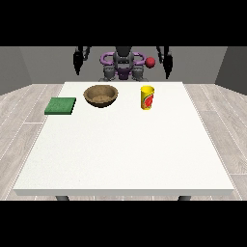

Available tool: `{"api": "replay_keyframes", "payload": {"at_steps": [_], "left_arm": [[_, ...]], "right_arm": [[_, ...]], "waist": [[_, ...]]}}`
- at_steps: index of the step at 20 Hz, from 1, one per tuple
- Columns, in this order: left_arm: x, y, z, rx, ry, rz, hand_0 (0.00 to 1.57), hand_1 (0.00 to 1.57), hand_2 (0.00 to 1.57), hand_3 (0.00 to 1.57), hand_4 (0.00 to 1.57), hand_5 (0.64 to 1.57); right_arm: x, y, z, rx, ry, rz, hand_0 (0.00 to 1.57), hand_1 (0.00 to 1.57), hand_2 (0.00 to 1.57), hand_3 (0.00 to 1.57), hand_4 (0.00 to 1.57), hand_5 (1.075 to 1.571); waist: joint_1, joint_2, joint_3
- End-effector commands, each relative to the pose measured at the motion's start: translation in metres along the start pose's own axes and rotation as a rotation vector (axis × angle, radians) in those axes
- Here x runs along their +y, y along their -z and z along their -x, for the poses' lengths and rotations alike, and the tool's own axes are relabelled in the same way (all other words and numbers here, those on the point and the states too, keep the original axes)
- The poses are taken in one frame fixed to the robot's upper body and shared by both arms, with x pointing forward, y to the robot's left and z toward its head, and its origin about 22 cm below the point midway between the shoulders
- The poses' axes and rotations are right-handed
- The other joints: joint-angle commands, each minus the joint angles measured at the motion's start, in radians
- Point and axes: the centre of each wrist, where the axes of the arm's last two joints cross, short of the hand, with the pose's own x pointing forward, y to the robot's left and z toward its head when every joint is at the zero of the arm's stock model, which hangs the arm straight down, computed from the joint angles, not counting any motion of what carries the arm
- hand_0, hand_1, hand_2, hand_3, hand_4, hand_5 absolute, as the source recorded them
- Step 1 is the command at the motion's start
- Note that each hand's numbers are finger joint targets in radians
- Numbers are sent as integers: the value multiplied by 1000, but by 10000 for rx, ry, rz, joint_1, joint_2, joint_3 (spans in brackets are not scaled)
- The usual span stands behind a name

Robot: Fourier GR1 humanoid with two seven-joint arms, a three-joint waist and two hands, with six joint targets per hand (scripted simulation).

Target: Pick the cup and pour the ball into the bowl, then pick the bowl and place it on the pad

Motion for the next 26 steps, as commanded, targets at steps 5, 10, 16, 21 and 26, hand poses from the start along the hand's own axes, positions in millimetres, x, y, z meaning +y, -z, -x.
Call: {"api": "replay_keyframes", "payload": {"at_steps": [5, 10, 16, 21, 26], "left_arm": [[10, 1, -26, -91, 237, -78, 0, 0, 0, 0, 664, 1566], [-20, -17, -31, 2652, -2181, -504, 0, 0, 0, 0, 634, 1564], [-27, 5, -93, 1362, -1779, -613, 0, 0, 0, 0, 581, 1560], [-48, 20, -93, -507, -1157, -444, 0, 0, 0, 0, 606, 1555], [-61, 33, -81, -2277, -1026, -495, 0, 0, 0, 0, 548, 1526]], "right_arm": [[-13, 1, -27, -57, -533, -32, 0, 0, 0, 0, 875, 1533], [-3, -22, -41, 2580, 975, 82, 0, 0, 0, 0, 860, 1530], [-4, -28, -90, 1483, 796, -49, 0, 0, 0, 0, 789, 1548], [5, -12, -93, -433, 757, 177, 0, 0, 0, 0, 741, 1546], [18, 6, -83, -1955, 1109, -293, 0, 0, 0, 87, 712, 1545]], "waist": [[73, -2552, 273], [-410, -4371, 372], [-730, -2915, 376], [-608, -1045, 377], [-575, 1042, 377]]}}
